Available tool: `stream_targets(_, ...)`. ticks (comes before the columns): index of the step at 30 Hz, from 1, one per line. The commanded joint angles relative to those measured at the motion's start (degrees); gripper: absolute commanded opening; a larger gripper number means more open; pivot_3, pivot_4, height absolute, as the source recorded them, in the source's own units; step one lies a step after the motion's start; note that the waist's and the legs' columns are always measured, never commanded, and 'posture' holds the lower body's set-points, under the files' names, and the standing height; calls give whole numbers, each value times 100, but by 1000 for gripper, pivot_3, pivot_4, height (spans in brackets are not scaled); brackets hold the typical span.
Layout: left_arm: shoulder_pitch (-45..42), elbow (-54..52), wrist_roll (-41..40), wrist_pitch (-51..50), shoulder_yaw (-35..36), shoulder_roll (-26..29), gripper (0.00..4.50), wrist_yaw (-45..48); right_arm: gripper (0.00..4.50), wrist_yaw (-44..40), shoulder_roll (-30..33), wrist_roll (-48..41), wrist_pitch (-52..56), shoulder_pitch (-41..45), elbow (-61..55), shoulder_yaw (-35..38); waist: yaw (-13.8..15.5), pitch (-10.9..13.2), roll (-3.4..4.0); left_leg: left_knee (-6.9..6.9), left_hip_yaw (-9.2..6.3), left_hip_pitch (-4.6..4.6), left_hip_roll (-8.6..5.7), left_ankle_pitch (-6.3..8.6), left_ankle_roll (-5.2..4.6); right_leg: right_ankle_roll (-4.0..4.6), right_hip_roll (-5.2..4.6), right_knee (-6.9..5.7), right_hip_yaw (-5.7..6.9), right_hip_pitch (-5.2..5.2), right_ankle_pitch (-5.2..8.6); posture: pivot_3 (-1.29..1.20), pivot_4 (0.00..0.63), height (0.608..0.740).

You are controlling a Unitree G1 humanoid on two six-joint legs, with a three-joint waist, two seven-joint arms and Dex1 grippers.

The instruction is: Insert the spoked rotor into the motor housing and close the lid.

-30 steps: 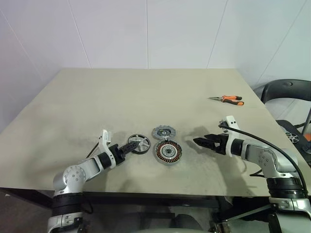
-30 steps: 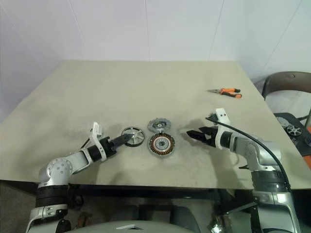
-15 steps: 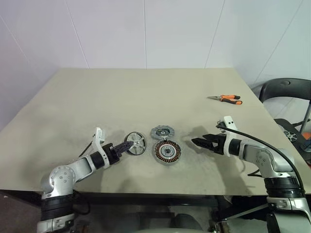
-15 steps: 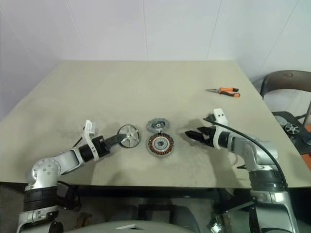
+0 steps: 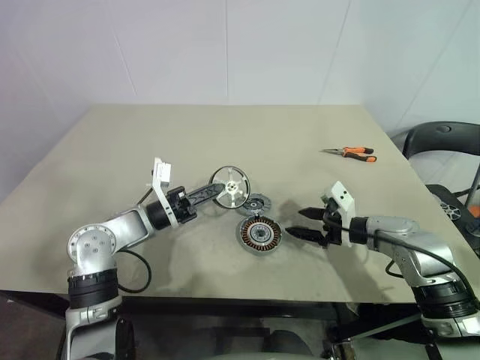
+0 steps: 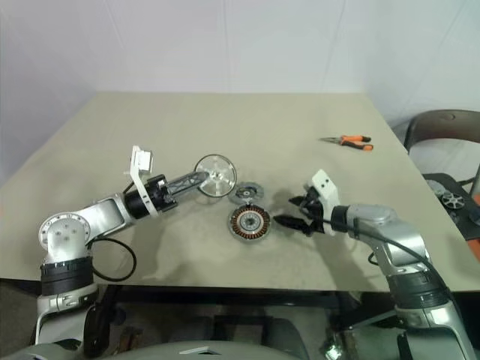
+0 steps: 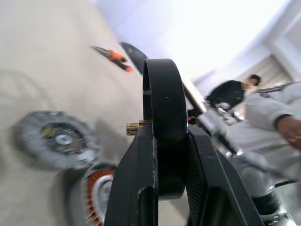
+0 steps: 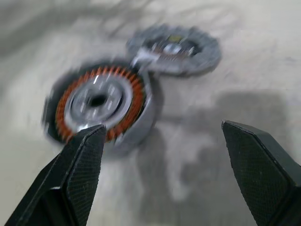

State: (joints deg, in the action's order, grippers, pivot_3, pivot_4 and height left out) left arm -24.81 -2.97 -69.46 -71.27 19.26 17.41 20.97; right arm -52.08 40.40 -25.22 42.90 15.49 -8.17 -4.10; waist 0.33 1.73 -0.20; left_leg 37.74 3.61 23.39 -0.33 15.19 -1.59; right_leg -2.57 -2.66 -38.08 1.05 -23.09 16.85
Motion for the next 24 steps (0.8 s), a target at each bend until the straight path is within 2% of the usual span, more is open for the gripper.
stream_targets(1,-60,317,-34,-236,-282,-96,444,54,4117,-115,68,-23,-99,116,-250,23,9,1,-2,3,-1,0,1,0,0,0,2,-3,0,0,0,0,0,740)
stream_targets(7,-46,724,-5,-508,-499,-174,444,158,4117,-51,73,-123,60,44,-233,253,38,6,-11,25,-5,2,3,0,0,12,4,-5,1,8,6,0,0,740)
stream_targets(14,25,941,36,-682,-565,-253,444,214,4117,-317,254,-614,479,-201,-839,323,40,6,-10,22,-8,4,4,2,2,13,2,-4,1,4,7,0,0,740)
stream_targets(24,-31,1323,469,-611,-797,-515,444,423,4117,-183,268,-573,403,-102,-921,275,41,6,-10,22,-8,4,4,3,4,14,1,-3,1,3,7,0,0,740)
